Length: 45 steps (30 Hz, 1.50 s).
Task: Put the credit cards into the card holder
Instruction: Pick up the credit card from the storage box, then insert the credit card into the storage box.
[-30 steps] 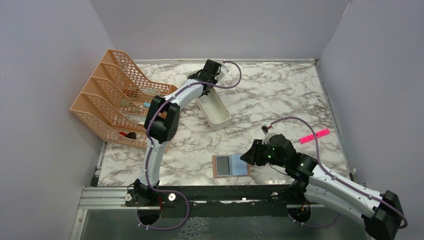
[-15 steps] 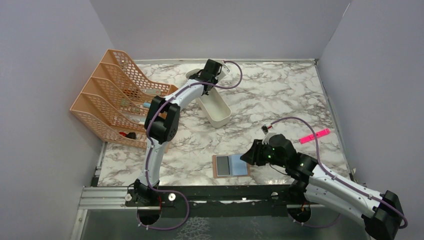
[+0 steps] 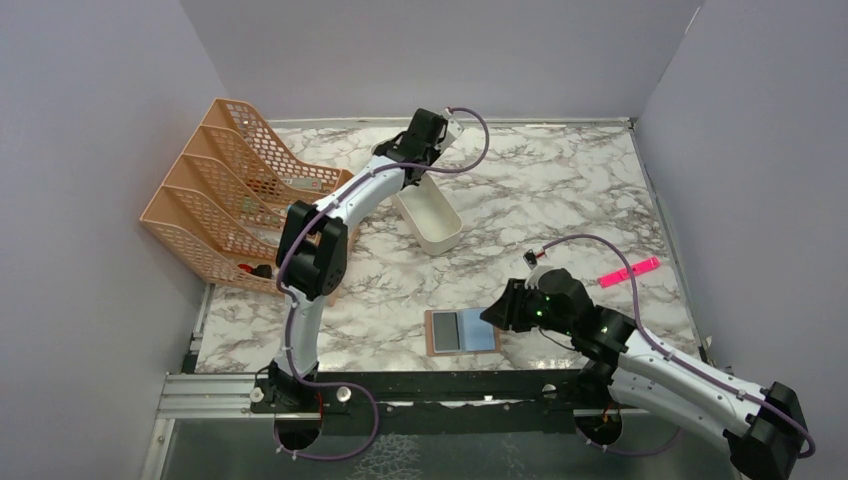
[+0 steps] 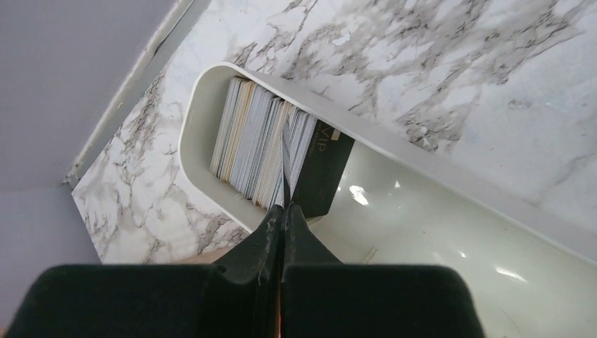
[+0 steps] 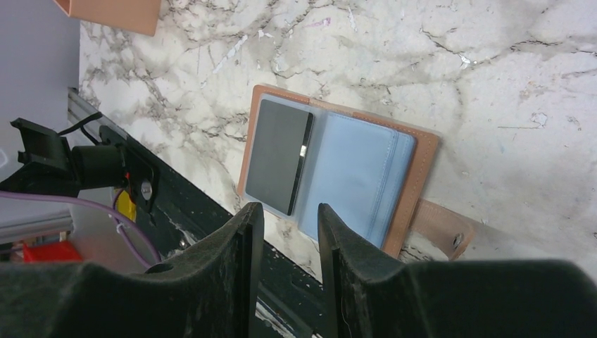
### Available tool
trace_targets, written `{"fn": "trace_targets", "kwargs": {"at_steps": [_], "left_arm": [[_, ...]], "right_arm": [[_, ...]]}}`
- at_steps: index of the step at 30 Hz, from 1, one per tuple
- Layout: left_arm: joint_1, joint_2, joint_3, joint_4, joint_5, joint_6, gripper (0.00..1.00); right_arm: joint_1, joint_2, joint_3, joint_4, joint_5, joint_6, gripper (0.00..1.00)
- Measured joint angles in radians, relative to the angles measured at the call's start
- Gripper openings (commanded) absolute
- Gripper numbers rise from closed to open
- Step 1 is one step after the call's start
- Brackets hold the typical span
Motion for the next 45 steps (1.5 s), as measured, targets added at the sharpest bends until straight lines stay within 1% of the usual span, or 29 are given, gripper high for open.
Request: {"fn": "trace_targets", "kwargs": {"at_steps": [5,11,14,18,21,26,31,36,38,39,40,41,45], "left_arm": [[-0.014,-0.079,-0.003,-0.032,0.013,-0.1,0.0],[-0.022,-0.188,-0.056,-0.051,0.056,-0.274,0.0],[-0.023,-0.238,-0.095,-0.06,0.104,-0.373,0.0],[-0.02,-0.307,-0.172,-0.059,0.218,-0.515,0.0],[-0.016,-0.359,-0.245,-0.048,0.332,-0.623,0.0],[-0.016,-0.446,-0.375,0.004,0.477,-0.767,0.0],[-0.012,-0.553,-0.514,0.092,0.592,-0.903,0.0],[-0.003,-0.625,-0.623,0.182,0.71,-1.048,0.0],[0.001,-0.656,-0.695,0.254,0.748,-1.099,0.0],[0.002,-0.674,-0.751,0.323,0.793,-1.159,0.0],[0.003,-0.687,-0.793,0.36,0.82,-1.196,0.0],[0.003,-0.705,-0.867,0.439,0.868,-1.268,0.0],[0.003,-0.725,-1.043,0.598,0.98,-1.452,0.0]], "right_arm": [[0.0,-0.011,-0.006,0.001,-0.011,0.007,0.39],[0.0,-0.039,-0.015,0.0,-0.019,0.018,0.39],[0.0,-0.051,-0.016,0.0,-0.021,0.027,0.39],[0.0,-0.055,-0.016,0.0,-0.022,0.035,0.39],[0.0,-0.053,-0.016,0.0,-0.022,0.042,0.39],[0.0,-0.042,-0.019,0.0,-0.022,0.053,0.39],[0.0,-0.038,-0.03,0.001,-0.03,0.061,0.39],[0.0,-0.038,-0.034,0.005,-0.047,0.069,0.39],[0.0,-0.038,-0.034,0.007,-0.05,0.074,0.39],[0.0,-0.039,-0.034,0.008,-0.051,0.079,0.39],[0.0,-0.041,-0.035,0.008,-0.053,0.081,0.39],[0.0,-0.043,-0.038,0.012,-0.054,0.084,0.39],[0.0,-0.061,-0.066,0.016,-0.061,0.102,0.39]]}}
